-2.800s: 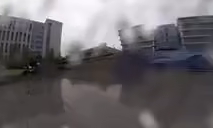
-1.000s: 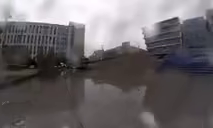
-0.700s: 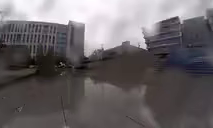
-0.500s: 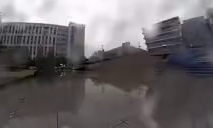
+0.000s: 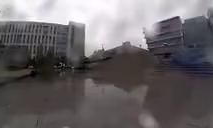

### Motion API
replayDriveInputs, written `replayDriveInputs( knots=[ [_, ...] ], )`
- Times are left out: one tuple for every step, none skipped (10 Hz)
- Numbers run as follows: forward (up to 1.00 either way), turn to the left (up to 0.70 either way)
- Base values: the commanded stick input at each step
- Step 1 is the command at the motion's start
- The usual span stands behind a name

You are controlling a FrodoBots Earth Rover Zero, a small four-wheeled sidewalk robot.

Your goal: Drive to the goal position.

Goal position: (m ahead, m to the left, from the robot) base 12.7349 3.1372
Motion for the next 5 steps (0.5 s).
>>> replayDriveInputs(
  knots=[
    [1.0,0.34],
    [1.0,0.11],
    [1.0,0.0],
    [1.0,0.0],
    [1.0,0.0]
  ],
)
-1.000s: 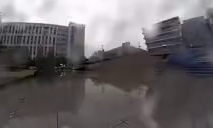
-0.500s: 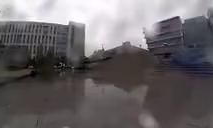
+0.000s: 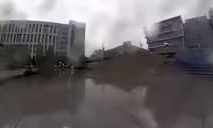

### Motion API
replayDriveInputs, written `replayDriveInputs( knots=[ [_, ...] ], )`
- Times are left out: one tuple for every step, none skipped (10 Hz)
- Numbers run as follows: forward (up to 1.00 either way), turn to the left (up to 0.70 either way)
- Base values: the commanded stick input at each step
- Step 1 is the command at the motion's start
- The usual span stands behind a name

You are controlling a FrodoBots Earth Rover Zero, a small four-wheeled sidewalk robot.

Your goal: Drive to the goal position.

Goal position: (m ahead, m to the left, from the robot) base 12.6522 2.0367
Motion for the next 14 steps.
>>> replayDriveInputs(
  knots=[
    [1.0,0.0],
    [1.0,0.0],
    [1.0,0.0],
    [1.0,0.0],
    [1.0,0.0],
    [1.0,0.0],
    [1.0,0.0],
    [1.0,0.09],
    [1.0,0.31],
    [1.0,0.4],
    [1.0,0.38],
    [1.0,0.26],
    [1.0,0.09],
    [1.0,0.0]
  ],
)
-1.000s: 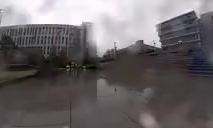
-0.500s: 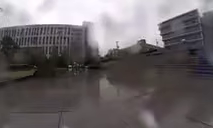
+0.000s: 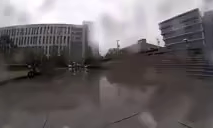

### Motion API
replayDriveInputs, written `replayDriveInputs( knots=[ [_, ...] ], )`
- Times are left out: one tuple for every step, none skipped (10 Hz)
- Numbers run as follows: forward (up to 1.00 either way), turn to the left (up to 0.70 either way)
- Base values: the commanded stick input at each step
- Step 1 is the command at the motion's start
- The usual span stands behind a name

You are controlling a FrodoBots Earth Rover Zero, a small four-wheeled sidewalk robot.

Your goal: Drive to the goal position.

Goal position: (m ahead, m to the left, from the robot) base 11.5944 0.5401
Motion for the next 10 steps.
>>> replayDriveInputs(
  knots=[
    [1.0,0.0],
    [1.0,0.0],
    [1.0,0.0],
    [1.0,0.0],
    [1.0,0.0],
    [1.0,0.0],
    [1.0,0.0],
    [1.0,0.0],
    [1.0,0.0],
    [1.0,0.0]
  ],
)
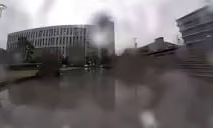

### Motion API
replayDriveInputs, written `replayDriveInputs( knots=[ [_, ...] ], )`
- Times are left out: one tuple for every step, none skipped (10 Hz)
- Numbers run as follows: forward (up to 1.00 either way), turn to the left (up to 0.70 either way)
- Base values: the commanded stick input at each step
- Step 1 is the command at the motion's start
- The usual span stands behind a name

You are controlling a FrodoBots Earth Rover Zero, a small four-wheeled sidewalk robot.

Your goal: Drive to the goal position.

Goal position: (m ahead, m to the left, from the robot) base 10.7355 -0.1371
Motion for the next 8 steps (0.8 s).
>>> replayDriveInputs(
  knots=[
    [1.0,0.0],
    [1.0,0.0],
    [1.0,0.0],
    [1.0,0.0],
    [1.0,0.0],
    [1.0,0.0],
    [1.0,0.0],
    [1.0,0.0]
  ],
)
